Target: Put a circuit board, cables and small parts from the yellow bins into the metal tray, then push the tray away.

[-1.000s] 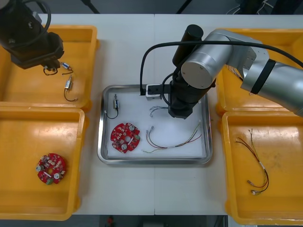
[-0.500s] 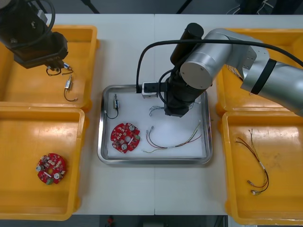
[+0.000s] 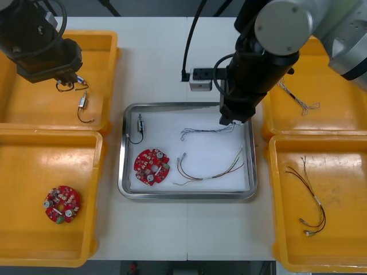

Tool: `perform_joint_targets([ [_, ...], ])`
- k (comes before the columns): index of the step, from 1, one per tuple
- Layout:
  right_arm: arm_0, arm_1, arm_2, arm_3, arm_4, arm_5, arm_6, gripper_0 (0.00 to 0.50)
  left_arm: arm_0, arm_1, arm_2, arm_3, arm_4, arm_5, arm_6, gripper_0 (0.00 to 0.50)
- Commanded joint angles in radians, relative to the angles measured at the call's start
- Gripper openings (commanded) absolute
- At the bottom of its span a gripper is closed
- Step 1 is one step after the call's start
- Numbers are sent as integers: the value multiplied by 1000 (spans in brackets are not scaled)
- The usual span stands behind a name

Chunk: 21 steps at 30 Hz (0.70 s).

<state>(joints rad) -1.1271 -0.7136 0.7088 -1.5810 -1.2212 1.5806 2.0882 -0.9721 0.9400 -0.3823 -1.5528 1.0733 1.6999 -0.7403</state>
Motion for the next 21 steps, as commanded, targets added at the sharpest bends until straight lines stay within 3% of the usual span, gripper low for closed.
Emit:
perform_joint_targets([
  [1, 63, -69, -153, -82, -23, 29, -135, 500, -48, 42, 22, -26, 0, 9, 62, 0],
  [21, 440, -271, -594, -358, 71, 180, -743, 500, -48, 42, 22, -26, 0, 9, 62, 0],
])
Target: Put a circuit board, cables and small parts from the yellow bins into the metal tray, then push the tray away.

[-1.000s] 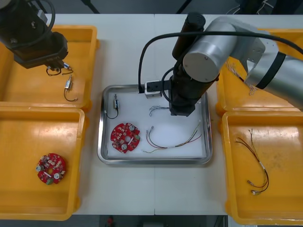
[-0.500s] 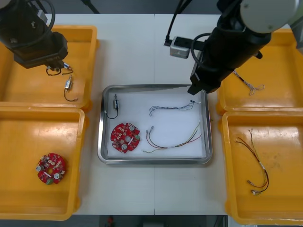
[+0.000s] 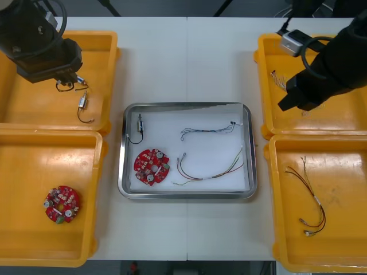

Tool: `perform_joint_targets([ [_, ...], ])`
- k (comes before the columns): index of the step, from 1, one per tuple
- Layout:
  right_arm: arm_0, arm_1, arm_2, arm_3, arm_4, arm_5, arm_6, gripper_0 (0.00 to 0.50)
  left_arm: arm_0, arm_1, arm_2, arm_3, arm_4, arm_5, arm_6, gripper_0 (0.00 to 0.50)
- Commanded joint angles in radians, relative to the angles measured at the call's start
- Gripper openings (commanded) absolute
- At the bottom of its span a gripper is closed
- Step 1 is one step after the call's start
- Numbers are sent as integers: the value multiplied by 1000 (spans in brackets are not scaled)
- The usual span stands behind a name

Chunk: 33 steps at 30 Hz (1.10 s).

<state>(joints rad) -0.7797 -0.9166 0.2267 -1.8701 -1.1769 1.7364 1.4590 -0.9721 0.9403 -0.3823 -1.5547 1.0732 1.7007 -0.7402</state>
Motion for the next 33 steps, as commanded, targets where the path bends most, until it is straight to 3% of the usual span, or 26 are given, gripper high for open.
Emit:
perform_joint_targets([
  [1, 103, -70, -125, -73, 30, 28, -132, 500, -48, 41, 22, -24, 1, 8, 62, 0],
  [5, 178, -90, -208, -81, 42, 77, -216, 500, -48, 41, 22, -24, 1, 8, 62, 0],
  [14, 293, -90, -339, -80, 122, 138, -239, 500, -48, 41, 22, -24, 1, 8, 62, 0],
  [33, 468, -90, -494, -80, 108, 141, -301, 500, -48, 41, 22, -24, 1, 8, 62, 0],
])
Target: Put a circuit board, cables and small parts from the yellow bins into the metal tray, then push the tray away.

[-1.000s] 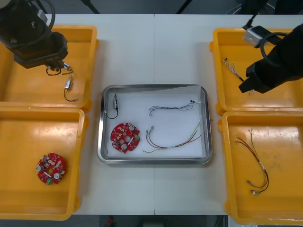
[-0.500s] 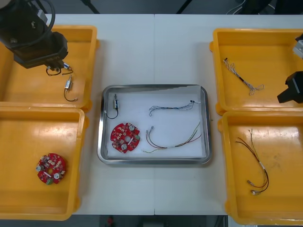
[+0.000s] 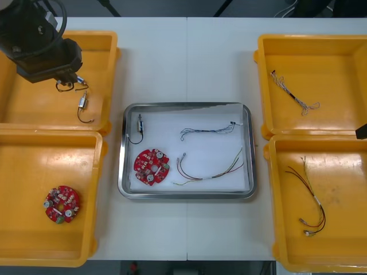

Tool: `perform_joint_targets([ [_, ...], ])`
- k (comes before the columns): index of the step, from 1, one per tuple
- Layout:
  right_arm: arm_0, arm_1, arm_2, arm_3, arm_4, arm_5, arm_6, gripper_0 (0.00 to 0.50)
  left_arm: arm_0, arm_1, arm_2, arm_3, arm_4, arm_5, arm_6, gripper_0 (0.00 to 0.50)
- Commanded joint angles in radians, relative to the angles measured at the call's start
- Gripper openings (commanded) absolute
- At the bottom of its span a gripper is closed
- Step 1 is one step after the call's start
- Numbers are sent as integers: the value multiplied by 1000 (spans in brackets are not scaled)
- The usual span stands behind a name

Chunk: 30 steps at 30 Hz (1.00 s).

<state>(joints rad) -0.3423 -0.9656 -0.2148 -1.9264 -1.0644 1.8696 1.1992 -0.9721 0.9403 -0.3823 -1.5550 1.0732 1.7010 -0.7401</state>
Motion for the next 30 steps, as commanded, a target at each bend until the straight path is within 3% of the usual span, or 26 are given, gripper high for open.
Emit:
perform_joint_targets([
  [1, 35, -41, -55, -23, -6, 8, -46, 500, -48, 41, 22, -23, 1, 8, 62, 0],
  [19, 40, -21, -58, -23, -3, 8, -84, 500, -48, 41, 22, -23, 1, 8, 62, 0],
  [20, 40, -15, -58, -23, 1, 7, -84, 500, -8, 28, 0, -10, -7, 12, 64, 0],
  [23, 40, -7, -58, -23, 11, 5, -78, 500, -5, 29, 3, -11, -15, 11, 62, 0],
  [30, 40, -5, -60, -23, 15, 5, -70, 500, -28, 18, 5, -19, -15, 17, 70, 0],
])
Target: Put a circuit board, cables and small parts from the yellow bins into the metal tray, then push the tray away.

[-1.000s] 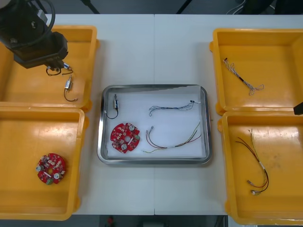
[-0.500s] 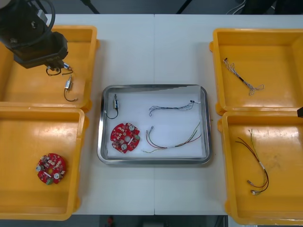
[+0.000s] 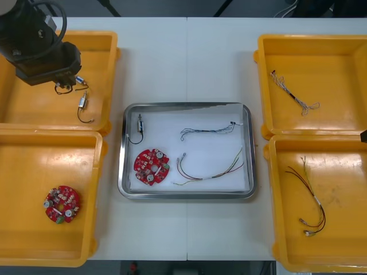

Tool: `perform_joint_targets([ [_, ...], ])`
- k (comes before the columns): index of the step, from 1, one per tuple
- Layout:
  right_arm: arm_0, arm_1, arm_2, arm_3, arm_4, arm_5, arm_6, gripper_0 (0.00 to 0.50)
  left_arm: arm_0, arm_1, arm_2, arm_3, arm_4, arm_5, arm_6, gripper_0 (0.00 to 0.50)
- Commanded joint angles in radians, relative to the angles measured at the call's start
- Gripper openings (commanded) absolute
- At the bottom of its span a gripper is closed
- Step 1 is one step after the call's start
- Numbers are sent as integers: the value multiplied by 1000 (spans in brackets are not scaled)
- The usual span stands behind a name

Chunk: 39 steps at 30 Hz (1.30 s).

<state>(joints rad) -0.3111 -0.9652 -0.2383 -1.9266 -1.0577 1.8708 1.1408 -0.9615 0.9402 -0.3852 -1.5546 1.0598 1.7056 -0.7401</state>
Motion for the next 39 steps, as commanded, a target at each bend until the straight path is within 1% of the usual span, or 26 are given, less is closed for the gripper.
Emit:
perform_joint_targets([
  [1, 9, -6, -36, -23, 8, 4, -12, 500, -39, 9, 8, -22, 2, 14, 73, 0],
  [6, 9, -6, -36, -23, 8, 4, -12, 500, -39, -41, 6, -48, -12, 14, 107, 0],
  [17, 9, -6, -36, -23, 8, 4, -12, 500, -28, -141, 2, -124, -52, 14, 281, 0],
  [21, 9, -6, -36, -23, 8, 4, -12, 500, -28, -193, -49, -145, -112, 12, 332, 0],
  [28, 9, -6, -36, -23, 8, 4, -12, 500, -28, -279, -116, -140, -202, 6, 349, 0],
  [32, 9, -6, -36, -23, 8, 4, -12, 500, -28, -322, -141, -116, -221, -1, 358, 0],
  [36, 9, -6, -36, -23, 8, 4, -12, 500, -25, -357, -184, -104, -261, -18, 367, 0],
  [39, 9, -6, -36, -23, 8, 4, -12, 500, -2, -377, -219, -97, -299, -55, 377, 0],
])
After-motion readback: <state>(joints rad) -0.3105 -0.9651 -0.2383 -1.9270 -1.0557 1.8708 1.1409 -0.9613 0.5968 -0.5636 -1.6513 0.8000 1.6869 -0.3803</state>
